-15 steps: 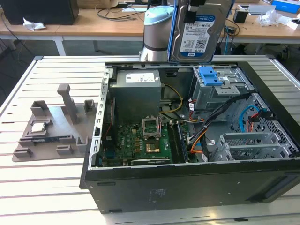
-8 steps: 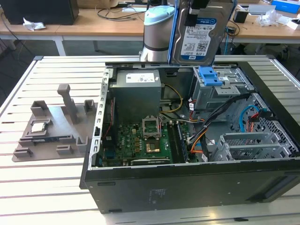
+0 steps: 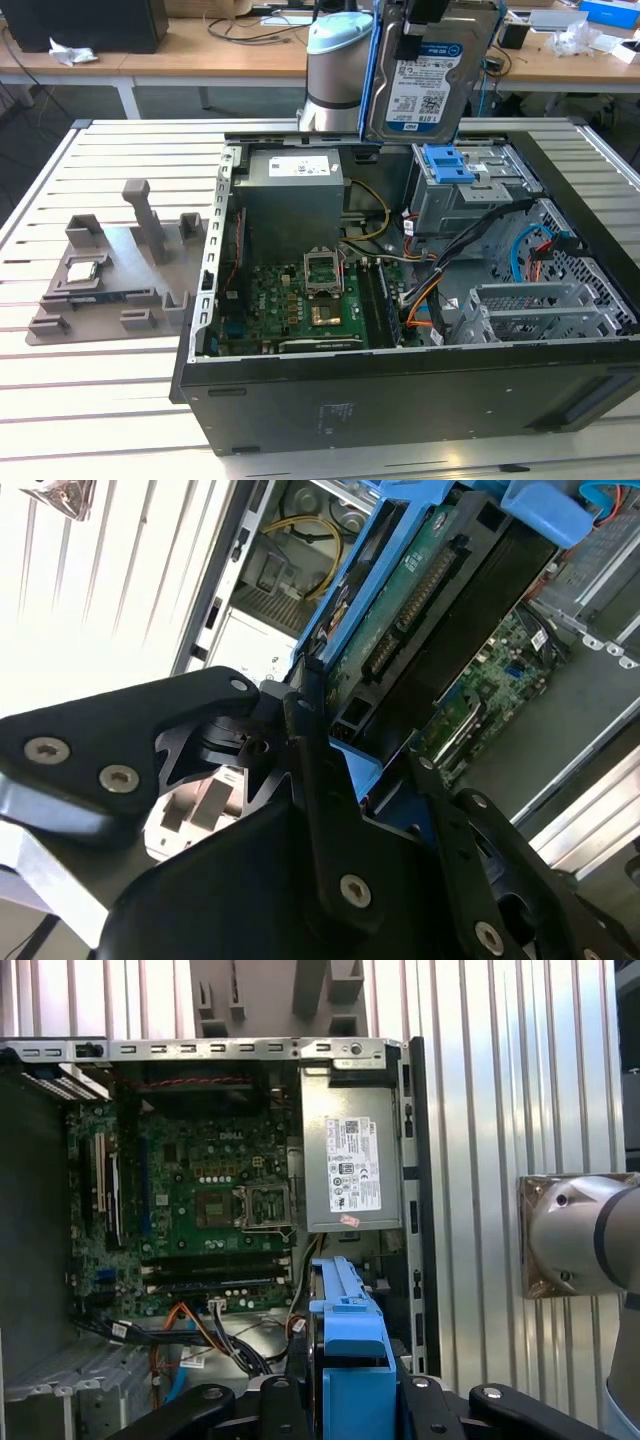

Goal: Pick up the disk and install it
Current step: 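Pick up the disk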

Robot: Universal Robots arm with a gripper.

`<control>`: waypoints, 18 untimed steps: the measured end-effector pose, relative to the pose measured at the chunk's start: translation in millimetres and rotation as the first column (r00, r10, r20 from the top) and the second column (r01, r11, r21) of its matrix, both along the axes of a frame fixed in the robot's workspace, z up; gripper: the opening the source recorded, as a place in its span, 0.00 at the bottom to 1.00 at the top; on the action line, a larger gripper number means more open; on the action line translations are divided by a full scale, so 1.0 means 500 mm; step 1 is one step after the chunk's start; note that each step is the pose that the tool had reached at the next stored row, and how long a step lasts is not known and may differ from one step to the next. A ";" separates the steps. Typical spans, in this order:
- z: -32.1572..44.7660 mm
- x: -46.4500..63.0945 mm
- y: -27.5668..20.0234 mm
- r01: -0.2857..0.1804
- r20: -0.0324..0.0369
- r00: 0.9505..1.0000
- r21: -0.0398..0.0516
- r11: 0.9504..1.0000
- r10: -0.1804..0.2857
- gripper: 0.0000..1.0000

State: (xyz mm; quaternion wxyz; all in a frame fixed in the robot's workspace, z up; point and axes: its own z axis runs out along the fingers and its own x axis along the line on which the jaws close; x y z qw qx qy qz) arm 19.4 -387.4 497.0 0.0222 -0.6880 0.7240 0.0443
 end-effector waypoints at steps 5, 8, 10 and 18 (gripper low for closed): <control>-0.004 0.000 -0.0110 0.000 0.000 1.000 0.000 1.000 0.000 0.36; -0.005 0.000 -0.0166 0.000 0.000 1.000 0.000 1.000 0.000 0.36; -0.006 0.000 -0.0197 0.000 0.000 1.000 0.000 1.000 0.000 0.36; -0.010 0.000 -0.0297 0.000 0.000 1.000 0.000 1.000 0.000 0.36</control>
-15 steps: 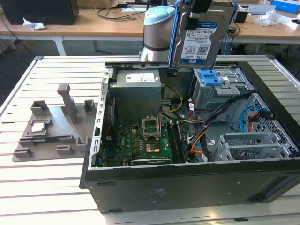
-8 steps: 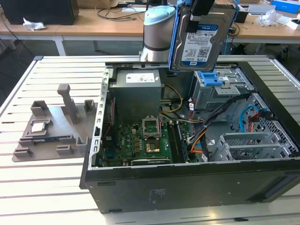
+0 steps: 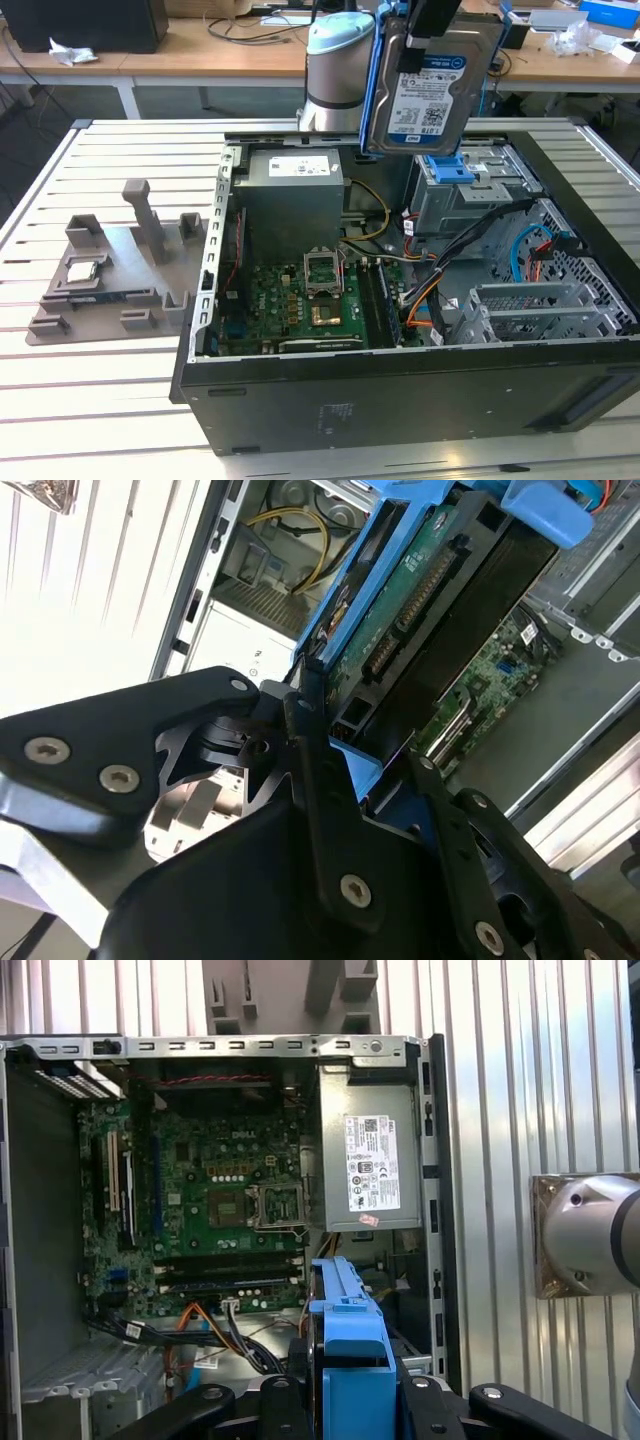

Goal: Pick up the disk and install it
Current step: 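Pick up the disk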

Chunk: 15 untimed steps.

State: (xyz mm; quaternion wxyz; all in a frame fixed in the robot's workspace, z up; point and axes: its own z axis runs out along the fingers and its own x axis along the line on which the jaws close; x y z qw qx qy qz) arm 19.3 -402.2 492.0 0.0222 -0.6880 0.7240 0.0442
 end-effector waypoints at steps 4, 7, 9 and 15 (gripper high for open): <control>-0.002 0.000 -0.0052 0.000 0.000 1.000 0.000 1.000 0.000 0.36; -0.004 0.000 -0.0094 0.000 0.000 1.000 0.000 1.000 0.000 0.36; -0.005 0.000 -0.0120 0.000 0.000 1.000 0.000 1.000 0.000 0.36; -0.008 0.000 -0.0211 0.000 0.000 1.000 0.000 1.000 0.000 0.36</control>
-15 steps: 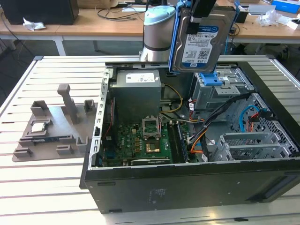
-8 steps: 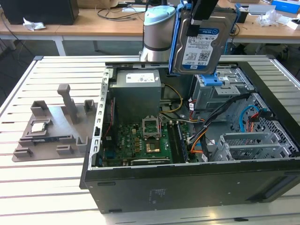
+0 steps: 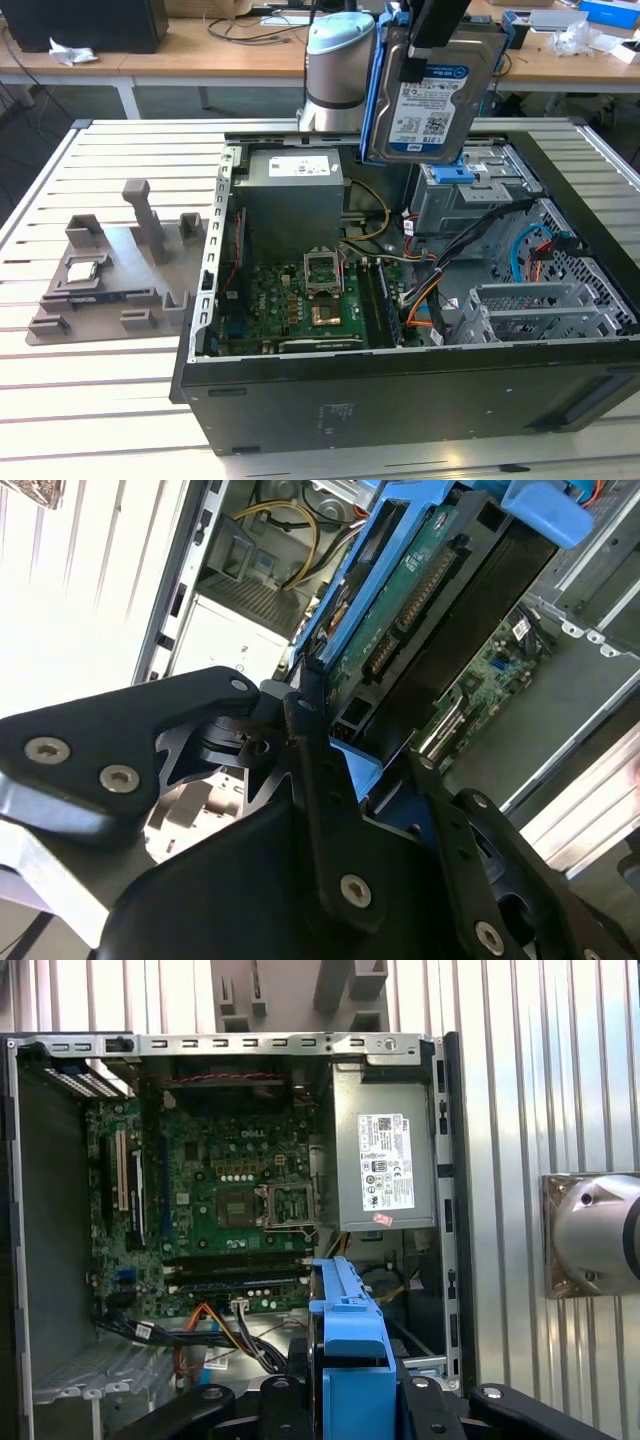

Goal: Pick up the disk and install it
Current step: 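Pick up the disk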

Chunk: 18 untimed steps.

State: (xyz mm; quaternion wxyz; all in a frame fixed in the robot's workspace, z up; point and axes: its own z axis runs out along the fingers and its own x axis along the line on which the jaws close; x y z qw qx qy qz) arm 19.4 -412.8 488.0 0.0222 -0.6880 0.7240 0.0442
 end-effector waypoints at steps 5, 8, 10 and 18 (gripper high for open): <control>-0.003 0.000 -0.0094 0.000 0.000 1.000 0.000 1.000 0.000 0.36; -0.005 0.000 -0.0132 0.000 0.000 1.000 0.000 1.000 0.000 0.36; -0.005 0.000 -0.0154 0.000 0.000 1.000 0.000 1.000 0.000 0.36; -0.011 0.000 -0.0411 0.000 0.000 1.000 0.000 1.000 0.000 0.36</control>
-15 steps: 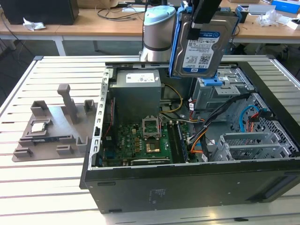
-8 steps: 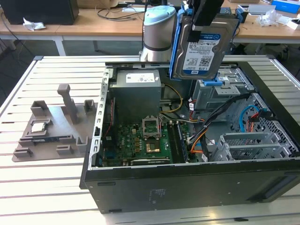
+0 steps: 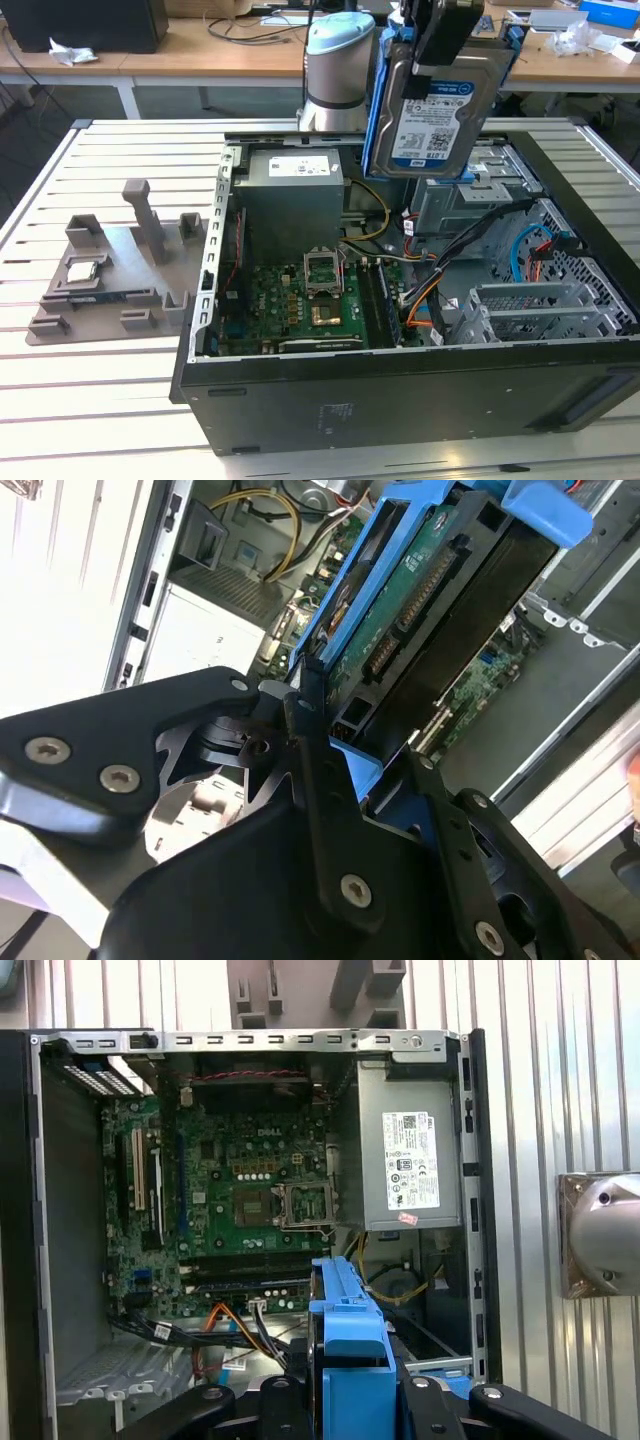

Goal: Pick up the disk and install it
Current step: 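Pick up the disk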

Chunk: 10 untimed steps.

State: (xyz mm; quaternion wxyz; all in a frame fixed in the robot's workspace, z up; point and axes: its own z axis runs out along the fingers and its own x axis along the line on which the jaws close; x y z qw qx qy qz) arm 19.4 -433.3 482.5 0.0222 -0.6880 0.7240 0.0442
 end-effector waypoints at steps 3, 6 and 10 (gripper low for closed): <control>-0.002 0.000 -0.0198 0.000 0.000 1.000 0.000 1.000 0.000 0.36; -0.003 0.000 -0.0385 0.000 0.000 1.000 0.000 1.000 0.000 0.36; -0.004 0.000 -0.0513 0.000 0.000 1.000 -0.001 1.000 0.000 0.36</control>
